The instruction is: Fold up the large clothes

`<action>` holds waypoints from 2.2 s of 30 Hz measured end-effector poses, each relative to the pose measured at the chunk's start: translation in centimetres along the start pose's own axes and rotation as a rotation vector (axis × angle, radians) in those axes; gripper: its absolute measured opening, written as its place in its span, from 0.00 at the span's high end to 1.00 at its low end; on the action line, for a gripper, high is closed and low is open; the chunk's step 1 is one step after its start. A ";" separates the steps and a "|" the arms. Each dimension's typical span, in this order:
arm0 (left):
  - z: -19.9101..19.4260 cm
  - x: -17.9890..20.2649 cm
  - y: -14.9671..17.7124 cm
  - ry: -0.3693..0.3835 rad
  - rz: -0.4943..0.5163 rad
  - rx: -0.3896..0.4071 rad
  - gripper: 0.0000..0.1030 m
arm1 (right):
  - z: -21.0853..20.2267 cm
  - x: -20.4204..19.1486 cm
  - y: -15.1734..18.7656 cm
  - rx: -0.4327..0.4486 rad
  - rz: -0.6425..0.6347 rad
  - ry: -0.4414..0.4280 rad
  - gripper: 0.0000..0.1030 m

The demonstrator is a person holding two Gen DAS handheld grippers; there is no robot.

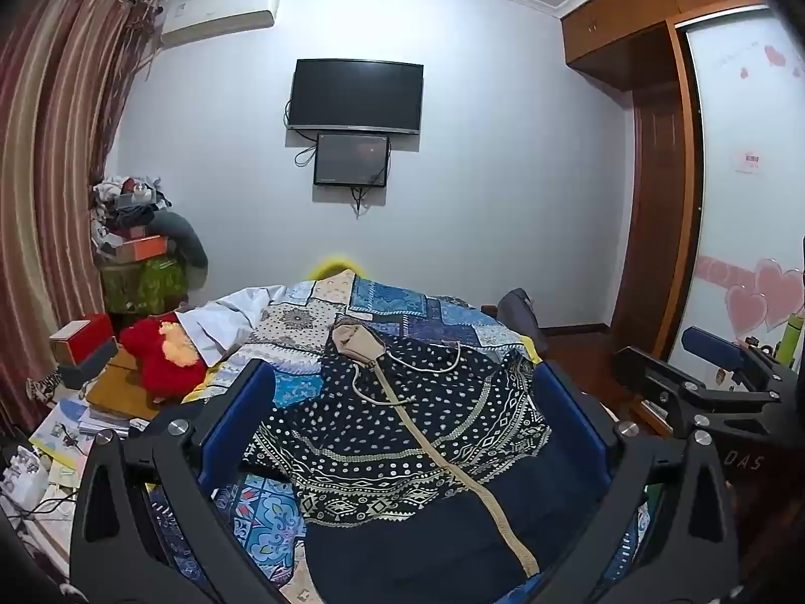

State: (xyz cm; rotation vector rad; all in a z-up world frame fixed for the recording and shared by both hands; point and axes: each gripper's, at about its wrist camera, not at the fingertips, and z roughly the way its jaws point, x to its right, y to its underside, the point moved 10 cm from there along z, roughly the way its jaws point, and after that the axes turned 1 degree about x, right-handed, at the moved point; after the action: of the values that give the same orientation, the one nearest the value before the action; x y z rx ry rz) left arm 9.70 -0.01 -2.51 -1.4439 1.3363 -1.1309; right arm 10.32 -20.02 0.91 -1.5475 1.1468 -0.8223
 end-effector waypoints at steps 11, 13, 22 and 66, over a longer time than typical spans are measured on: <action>-0.4 -0.4 -0.5 -0.006 -0.011 -0.004 0.00 | 0.1 0.1 0.1 -0.009 0.011 -0.006 0.00; 0.1 -0.4 0.1 -0.010 -0.007 -0.005 0.00 | 0.1 0.2 0.0 -0.010 0.013 -0.007 0.00; 0.2 -0.4 0.2 -0.012 -0.001 0.004 0.00 | -0.4 0.9 0.1 -0.015 0.027 0.012 0.00; -0.4 0.0 -0.1 0.005 -0.009 0.003 0.00 | -0.6 1.8 0.4 -0.023 0.049 0.018 0.00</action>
State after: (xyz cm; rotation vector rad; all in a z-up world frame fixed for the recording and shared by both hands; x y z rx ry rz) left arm 9.35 -0.05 -2.35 -1.4466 1.3325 -1.1428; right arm 10.24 -21.94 0.56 -1.5273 1.2062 -0.7947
